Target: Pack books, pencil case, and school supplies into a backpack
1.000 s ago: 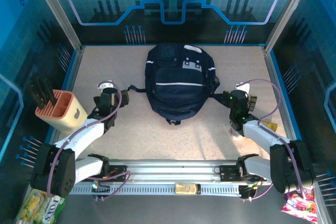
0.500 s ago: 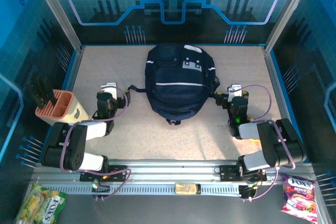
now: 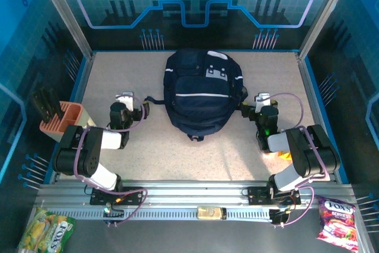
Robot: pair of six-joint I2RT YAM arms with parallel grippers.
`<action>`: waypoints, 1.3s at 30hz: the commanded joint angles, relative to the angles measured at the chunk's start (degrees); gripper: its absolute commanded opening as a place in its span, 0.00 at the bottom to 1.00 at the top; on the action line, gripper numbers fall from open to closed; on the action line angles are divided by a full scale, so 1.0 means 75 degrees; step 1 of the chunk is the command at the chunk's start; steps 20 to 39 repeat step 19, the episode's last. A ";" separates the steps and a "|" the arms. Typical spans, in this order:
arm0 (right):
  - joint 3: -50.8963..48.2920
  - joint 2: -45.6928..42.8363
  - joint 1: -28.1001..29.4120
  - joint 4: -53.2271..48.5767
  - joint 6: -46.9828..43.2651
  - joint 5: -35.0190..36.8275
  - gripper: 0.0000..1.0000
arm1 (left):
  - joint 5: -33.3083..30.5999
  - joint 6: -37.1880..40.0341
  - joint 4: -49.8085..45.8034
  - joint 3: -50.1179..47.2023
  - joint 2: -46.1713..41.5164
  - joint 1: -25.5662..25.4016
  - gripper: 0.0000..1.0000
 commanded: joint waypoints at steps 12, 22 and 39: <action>0.0286 0.0017 -0.0217 -0.0204 0.0081 -0.0115 1.00 | 0.0339 -0.0062 0.0251 0.0151 0.0048 0.0097 0.99; 0.0284 0.0017 -0.0217 -0.0202 0.0073 -0.0118 1.00 | 0.0413 -0.0094 0.0229 0.0166 0.0052 0.0145 0.99; 0.0284 0.0017 -0.0217 -0.0202 0.0073 -0.0118 1.00 | 0.0413 -0.0094 0.0229 0.0166 0.0052 0.0145 0.99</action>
